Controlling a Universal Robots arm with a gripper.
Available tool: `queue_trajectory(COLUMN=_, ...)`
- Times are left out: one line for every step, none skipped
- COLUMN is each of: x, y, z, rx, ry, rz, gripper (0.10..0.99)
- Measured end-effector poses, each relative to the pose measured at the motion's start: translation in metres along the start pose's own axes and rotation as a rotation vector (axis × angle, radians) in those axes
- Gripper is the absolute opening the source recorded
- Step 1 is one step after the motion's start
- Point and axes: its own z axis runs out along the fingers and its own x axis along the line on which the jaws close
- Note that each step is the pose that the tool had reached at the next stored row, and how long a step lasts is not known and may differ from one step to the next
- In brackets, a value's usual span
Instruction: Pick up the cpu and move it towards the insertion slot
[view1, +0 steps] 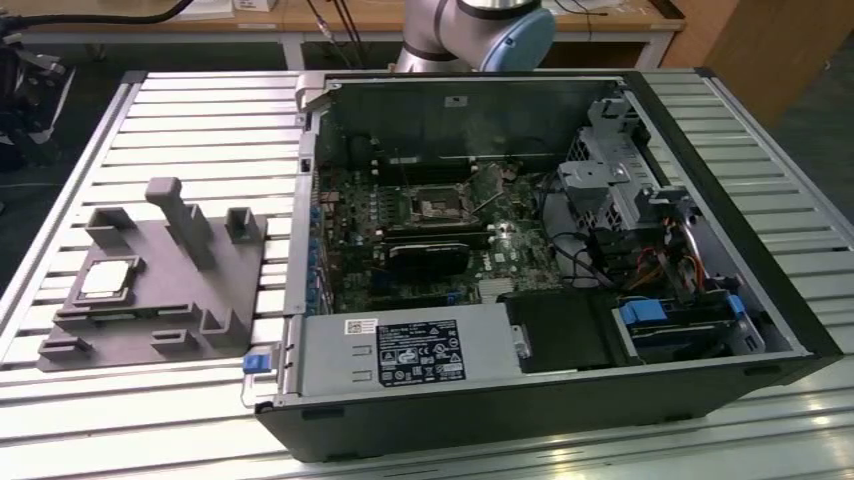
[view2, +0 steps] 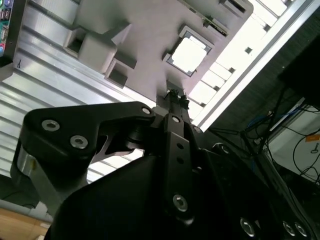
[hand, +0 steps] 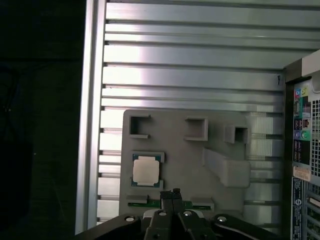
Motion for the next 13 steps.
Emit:
queue_trajectory(x=0.0021, y=0.0000, z=0.0004, rx=0.000, ry=-0.0001, rz=0.000, gripper=0.114)
queue_trajectory(x=0.0043, y=0.0000, z=0.0007, rx=0.000, ry=-0.0001, rz=0.000, gripper=0.169)
queue_trajectory(x=0.0060, y=0.0000, z=0.0011, rx=0.000, ry=-0.0001, rz=0.000, gripper=0.169)
queue_trajectory(x=0.0077, y=0.0001, z=0.0014, rx=0.000, ry=-0.0001, rz=0.000, gripper=0.235)
queue_trajectory(x=0.0092, y=0.0001, z=0.0017, rx=0.000, ry=0.0000, rz=0.000, gripper=0.294)
queue_trajectory(x=0.0105, y=0.0001, z=0.0021, rx=0.000, ry=0.0001, rz=0.000, gripper=0.294)
queue_trajectory(x=0.0114, y=0.0001, z=0.0029, rx=0.001, ry=0.0001, rz=0.000, gripper=0.353)
queue_trajectory(x=0.0117, y=0.0000, z=0.0040, rx=0.002, ry=0.0008, rz=0.000, gripper=0.353)
queue_trajectory(x=0.0118, y=0.0000, z=0.0047, rx=0.004, ry=0.0014, rz=0.000, gripper=0.412)
queue_trajectory(x=0.0119, y=-0.0002, z=0.0053, rx=0.005, ry=0.0013, rz=0.000, gripper=0.471)
queue_trajectory(x=0.0120, y=-0.0003, z=0.0057, rx=0.005, ry=0.0014, rz=0.000, gripper=0.471)
queue_trajectory(x=0.0121, y=-0.0006, z=0.0061, rx=0.005, ry=0.0014, rz=0.000, gripper=0.525)
queue_trajectory(x=0.0122, y=-0.0009, z=0.0069, rx=0.005, ry=0.0014, rz=0.000, gripper=0.584)
